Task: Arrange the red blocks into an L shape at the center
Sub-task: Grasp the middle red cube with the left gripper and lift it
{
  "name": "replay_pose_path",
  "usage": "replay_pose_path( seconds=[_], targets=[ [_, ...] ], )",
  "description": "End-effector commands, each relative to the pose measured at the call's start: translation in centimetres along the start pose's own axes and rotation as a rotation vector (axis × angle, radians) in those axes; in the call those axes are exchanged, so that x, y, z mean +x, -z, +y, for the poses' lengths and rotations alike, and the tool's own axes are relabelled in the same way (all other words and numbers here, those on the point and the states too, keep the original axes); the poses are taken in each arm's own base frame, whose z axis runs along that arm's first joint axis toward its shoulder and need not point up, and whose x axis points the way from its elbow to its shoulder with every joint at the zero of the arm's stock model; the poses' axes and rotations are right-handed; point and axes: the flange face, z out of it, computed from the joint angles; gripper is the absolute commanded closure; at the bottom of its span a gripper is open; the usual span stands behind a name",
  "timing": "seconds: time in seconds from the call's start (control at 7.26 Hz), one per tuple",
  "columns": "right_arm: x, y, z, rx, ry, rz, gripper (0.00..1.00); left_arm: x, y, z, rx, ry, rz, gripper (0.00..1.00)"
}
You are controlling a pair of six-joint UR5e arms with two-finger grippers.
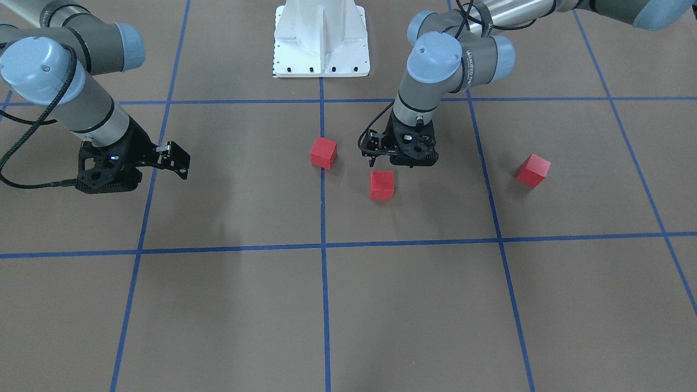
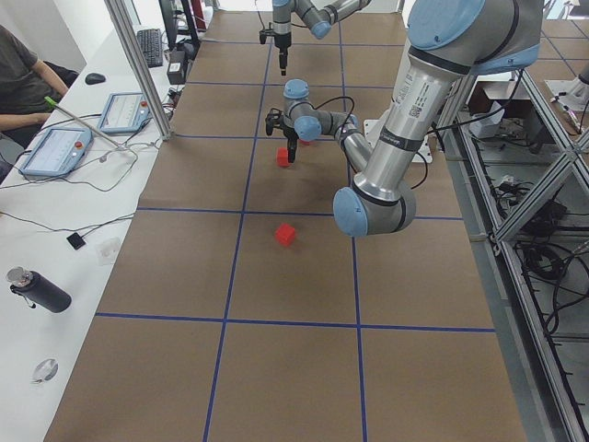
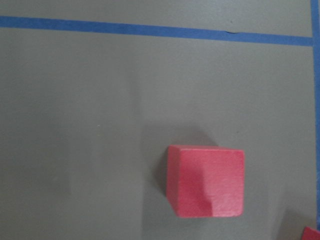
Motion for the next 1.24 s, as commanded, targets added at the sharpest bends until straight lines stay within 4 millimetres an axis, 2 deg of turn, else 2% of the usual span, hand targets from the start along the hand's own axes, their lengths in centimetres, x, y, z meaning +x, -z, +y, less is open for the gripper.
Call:
replay_pose_path(
  seconds=[0.0, 0.28, 0.41, 0.55, 0.69, 0.83, 0.96, 1.1],
  targets=[
    [0.0, 0.1, 0.1, 0.001, -0.001, 0.000, 0.01, 1.4, -1.2, -0.3, 0.008, -0.004, -0.020, 0.00],
    [0.1, 0.0, 0.1, 0.001, -0.002, 0.001, 0.01, 2.9, -2.5, -1.4, 0.006, 0.000, -0.036, 0.01],
    [0.3, -0.1, 0.0, 0.002, -0.003, 0.006, 0.01, 2.5, -3.6, -1.6, 0.000, 0.002, -0.054, 0.01],
    [0.5, -0.3, 0.1, -0.001, -0.004, 0.008, 0.01, 2.6, -3.7, -2.1, 0.015, -0.075, -0.066, 0.02],
    [0.3, -0.3, 0.2, -0.001, -0.002, 0.007, 0.01, 2.7, -3.5, -2.4, 0.024, -0.096, -0.067, 0.16],
    [0.4, -0.4, 0.1, -0.002, -0.003, 0.008, 0.01, 3.2, -3.0, -2.8, 0.031, -0.095, -0.059, 0.83],
    [0.4, -0.4, 0.1, -0.002, -0.003, 0.008, 0.01, 3.3, -2.7, -3.1, 0.040, -0.093, -0.059, 1.00],
    [0.3, -0.3, 0.2, -0.001, -0.002, 0.007, 0.01, 4.2, -2.0, -3.8, 0.067, -0.088, -0.055, 1.00]
  ],
)
